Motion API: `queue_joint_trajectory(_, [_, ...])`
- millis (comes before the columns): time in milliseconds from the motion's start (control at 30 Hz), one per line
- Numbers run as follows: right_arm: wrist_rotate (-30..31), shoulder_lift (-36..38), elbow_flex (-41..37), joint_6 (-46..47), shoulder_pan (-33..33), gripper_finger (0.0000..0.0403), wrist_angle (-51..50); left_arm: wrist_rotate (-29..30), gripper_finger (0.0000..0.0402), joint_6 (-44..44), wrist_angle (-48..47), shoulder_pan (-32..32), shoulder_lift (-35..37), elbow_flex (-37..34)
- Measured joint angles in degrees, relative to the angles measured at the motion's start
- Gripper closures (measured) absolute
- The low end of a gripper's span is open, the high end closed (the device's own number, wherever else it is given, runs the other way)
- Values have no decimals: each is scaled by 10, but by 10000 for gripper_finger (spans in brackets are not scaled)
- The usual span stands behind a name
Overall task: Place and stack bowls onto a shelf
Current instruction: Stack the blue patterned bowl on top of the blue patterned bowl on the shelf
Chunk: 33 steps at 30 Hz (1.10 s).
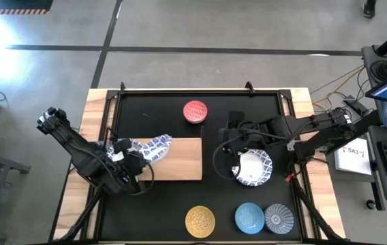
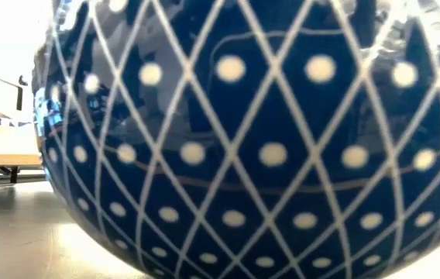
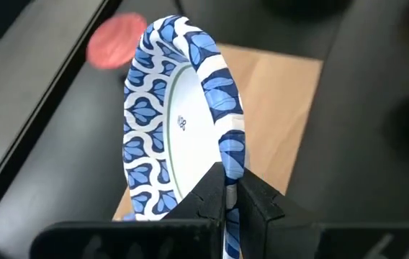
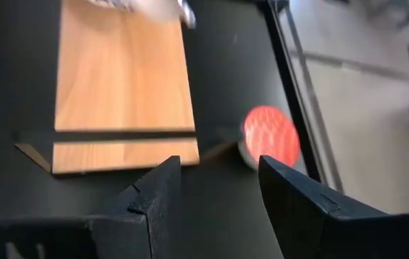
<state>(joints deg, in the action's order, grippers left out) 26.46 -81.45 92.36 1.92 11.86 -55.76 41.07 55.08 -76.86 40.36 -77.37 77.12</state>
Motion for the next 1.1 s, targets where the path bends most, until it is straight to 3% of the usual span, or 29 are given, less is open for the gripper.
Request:
queue_joint_trajectory(200, [1, 0, -5, 59, -6, 225, -52, -46, 401, 55, -53, 0, -14, 0])
queue_joint_trajectory(567, [0, 0, -6, 67, -5, 225, -58, -106, 401, 100, -132, 0, -20, 0])
queue_joint_trajectory(800, [0, 0, -6, 67, -5, 225, -58, -155, 401, 85, -132, 0, -22, 0])
queue_joint_trajectory(1100, [0, -1, -7, 66, -5, 225, -58, -157, 401, 61, -132, 0, -22, 0])
